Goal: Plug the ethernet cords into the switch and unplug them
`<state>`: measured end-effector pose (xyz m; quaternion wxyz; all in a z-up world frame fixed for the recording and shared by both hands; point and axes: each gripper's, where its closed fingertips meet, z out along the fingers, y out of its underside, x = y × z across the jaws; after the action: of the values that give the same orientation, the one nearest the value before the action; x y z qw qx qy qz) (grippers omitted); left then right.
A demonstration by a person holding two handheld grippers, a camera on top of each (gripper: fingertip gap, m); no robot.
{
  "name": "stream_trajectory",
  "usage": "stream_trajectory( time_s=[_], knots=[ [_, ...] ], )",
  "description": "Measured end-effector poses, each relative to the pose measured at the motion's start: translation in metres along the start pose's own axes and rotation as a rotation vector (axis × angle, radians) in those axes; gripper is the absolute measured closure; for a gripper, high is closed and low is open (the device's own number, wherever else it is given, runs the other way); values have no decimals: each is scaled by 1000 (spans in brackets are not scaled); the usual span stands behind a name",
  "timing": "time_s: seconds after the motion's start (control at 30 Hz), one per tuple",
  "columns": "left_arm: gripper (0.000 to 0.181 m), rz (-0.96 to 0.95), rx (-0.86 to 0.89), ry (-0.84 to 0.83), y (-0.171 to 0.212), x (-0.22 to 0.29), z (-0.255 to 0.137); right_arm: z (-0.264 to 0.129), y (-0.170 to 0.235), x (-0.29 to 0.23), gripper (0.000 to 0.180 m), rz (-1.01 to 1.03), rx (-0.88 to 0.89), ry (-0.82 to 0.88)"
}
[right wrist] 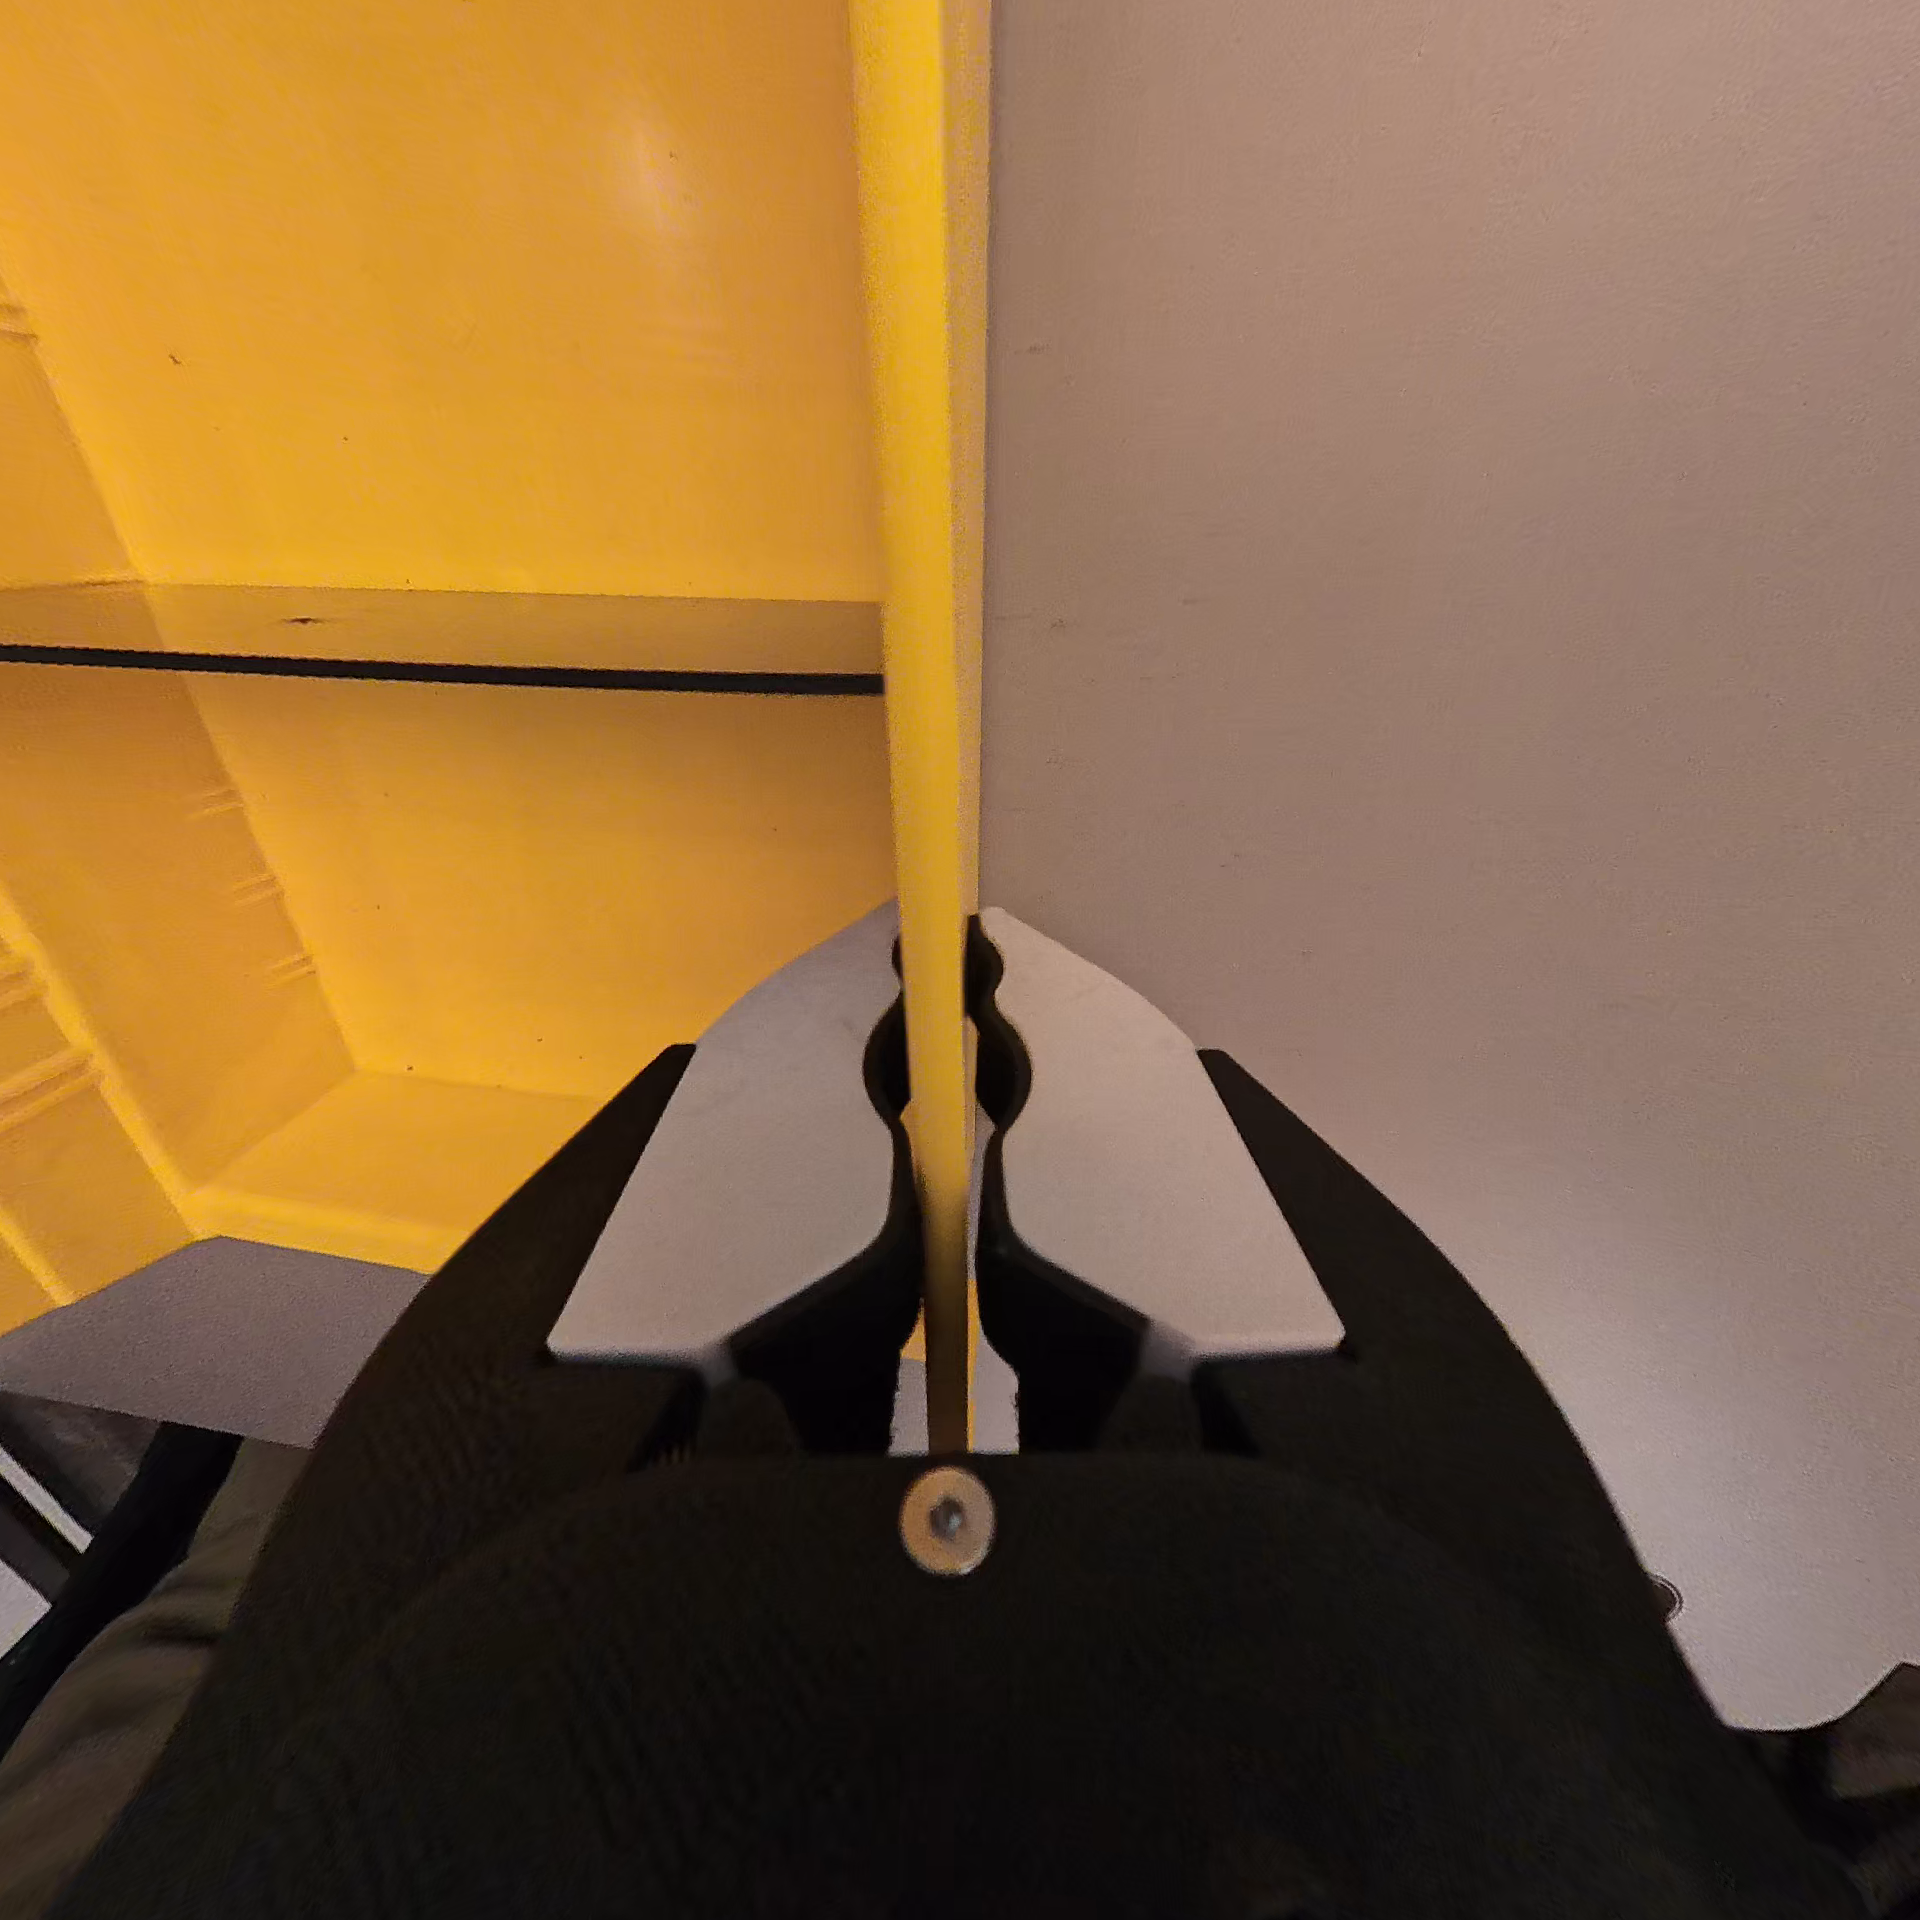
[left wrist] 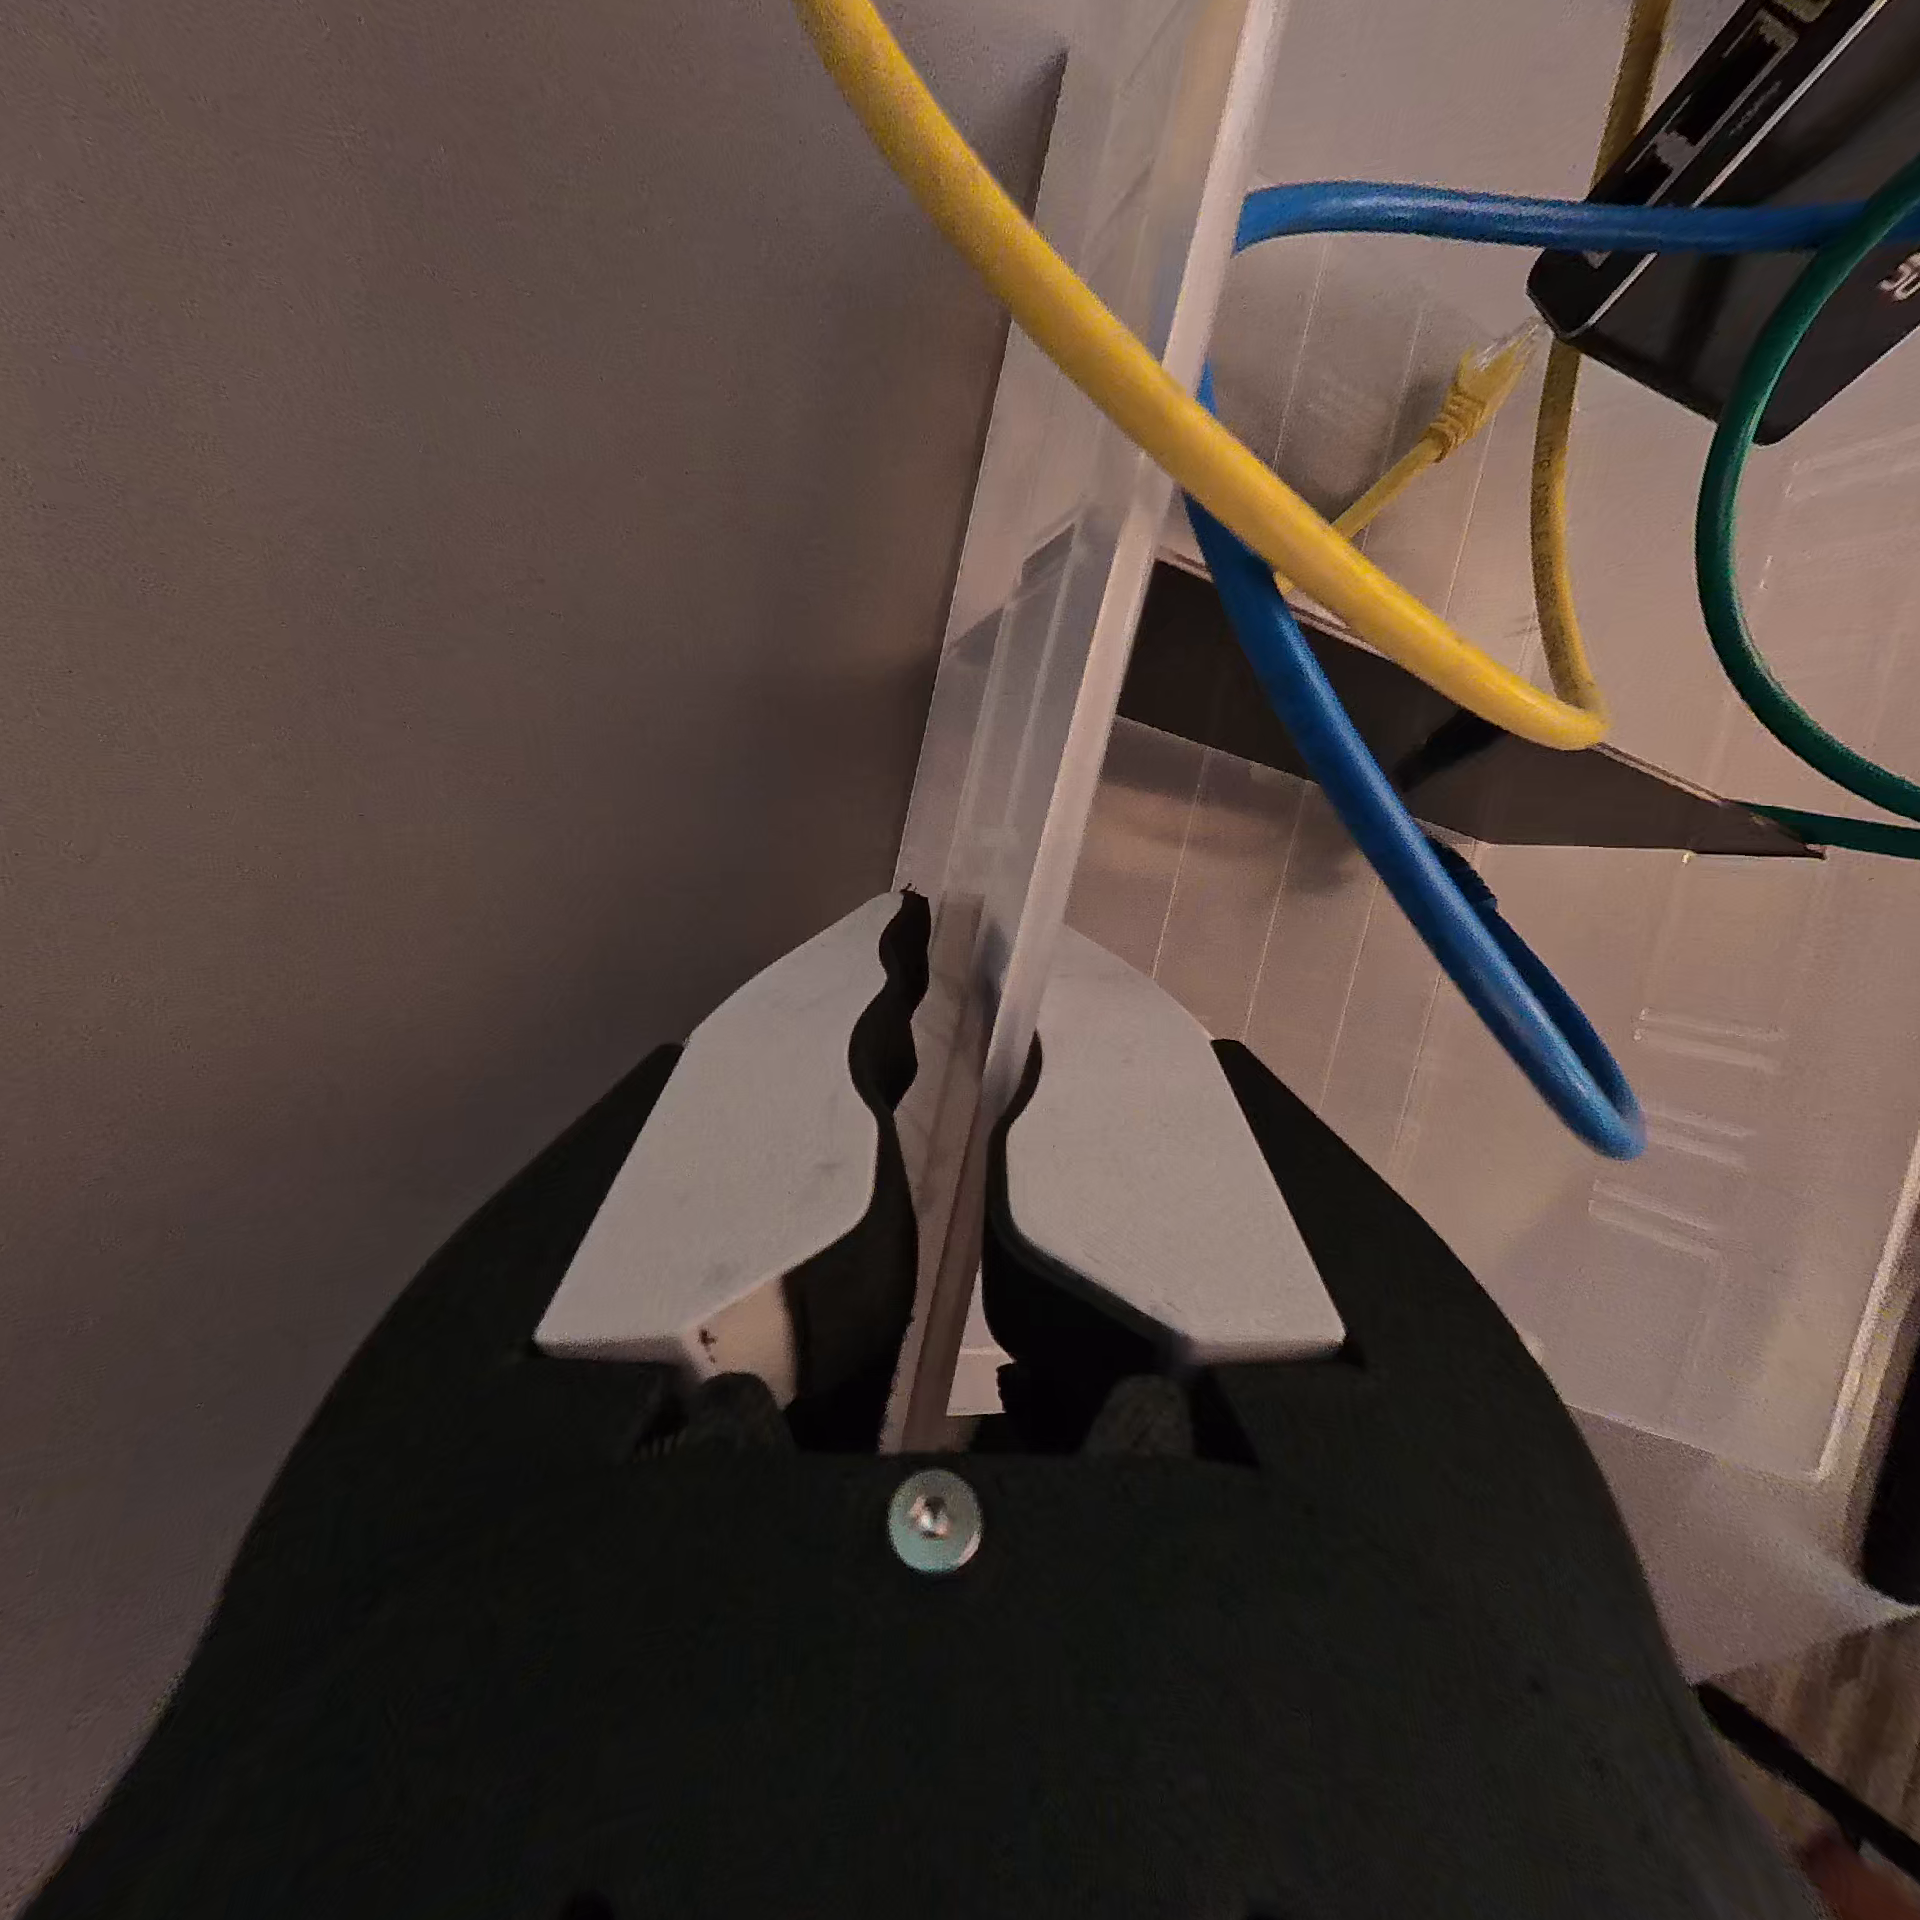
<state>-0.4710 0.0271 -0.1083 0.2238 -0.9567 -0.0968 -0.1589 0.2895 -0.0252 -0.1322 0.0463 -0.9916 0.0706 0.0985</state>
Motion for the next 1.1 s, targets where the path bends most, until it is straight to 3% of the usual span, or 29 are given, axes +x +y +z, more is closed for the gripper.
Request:
stream_trajectory(
  time_s=[0.37, 0.77, 0.97, 1.03, 1.1],
  knots=[
    [171, -24, 7, -14, 1, -17, -8, -1, 2, 3, 174, 2, -7, 10],
    [158, -33, 31, 142, -6, -9, -13, -3, -7, 9, 173, -104, -19, 8],
    [145, 37, 112, 166, -31, -6, -54, -48, -21, 6, 166, -150, 84, -23],
    [143, 102, 110, 194, -34, 7, -73, -68, -22, -3, 155, -204, 105, -42],
    [145, 184, 115, 223, -35, 28, -91, -83, -20, -16, 162, -331, 127, -48]
  ],
)
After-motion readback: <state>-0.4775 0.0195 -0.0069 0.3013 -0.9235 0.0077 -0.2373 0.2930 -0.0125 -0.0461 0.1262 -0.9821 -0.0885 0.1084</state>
